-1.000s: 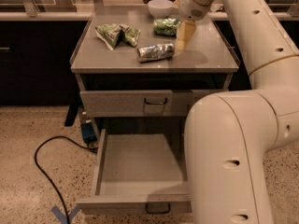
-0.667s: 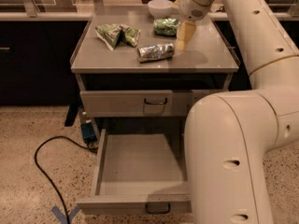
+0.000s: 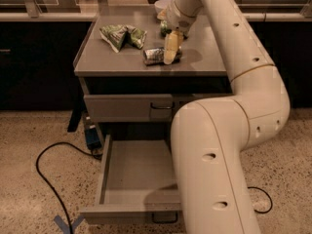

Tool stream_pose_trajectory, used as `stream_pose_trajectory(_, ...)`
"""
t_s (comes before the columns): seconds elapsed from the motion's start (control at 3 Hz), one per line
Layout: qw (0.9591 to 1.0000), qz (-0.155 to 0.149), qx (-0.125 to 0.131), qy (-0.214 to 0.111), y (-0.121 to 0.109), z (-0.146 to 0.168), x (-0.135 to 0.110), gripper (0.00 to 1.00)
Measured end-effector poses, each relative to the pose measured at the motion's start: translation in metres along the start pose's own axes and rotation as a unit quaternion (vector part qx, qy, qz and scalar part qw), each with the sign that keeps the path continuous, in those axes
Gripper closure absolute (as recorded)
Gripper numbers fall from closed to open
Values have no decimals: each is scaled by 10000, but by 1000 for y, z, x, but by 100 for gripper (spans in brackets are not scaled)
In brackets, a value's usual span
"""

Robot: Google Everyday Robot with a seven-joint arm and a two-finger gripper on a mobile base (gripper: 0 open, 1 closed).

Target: Place redbull can into middle drawer

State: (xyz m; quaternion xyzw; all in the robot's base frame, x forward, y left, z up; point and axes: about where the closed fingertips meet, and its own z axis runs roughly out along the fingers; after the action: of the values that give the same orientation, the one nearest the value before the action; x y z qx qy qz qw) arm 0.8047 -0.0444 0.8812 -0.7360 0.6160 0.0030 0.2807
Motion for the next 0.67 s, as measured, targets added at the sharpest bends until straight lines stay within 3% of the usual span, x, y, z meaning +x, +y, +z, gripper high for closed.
stream_pose_trajectory(0.33, 9994, -131, -194, -258, 4, 24, -18, 0)
stream_pose_trajectory(0.67, 9987, -66, -431, -254, 12, 42, -23, 0)
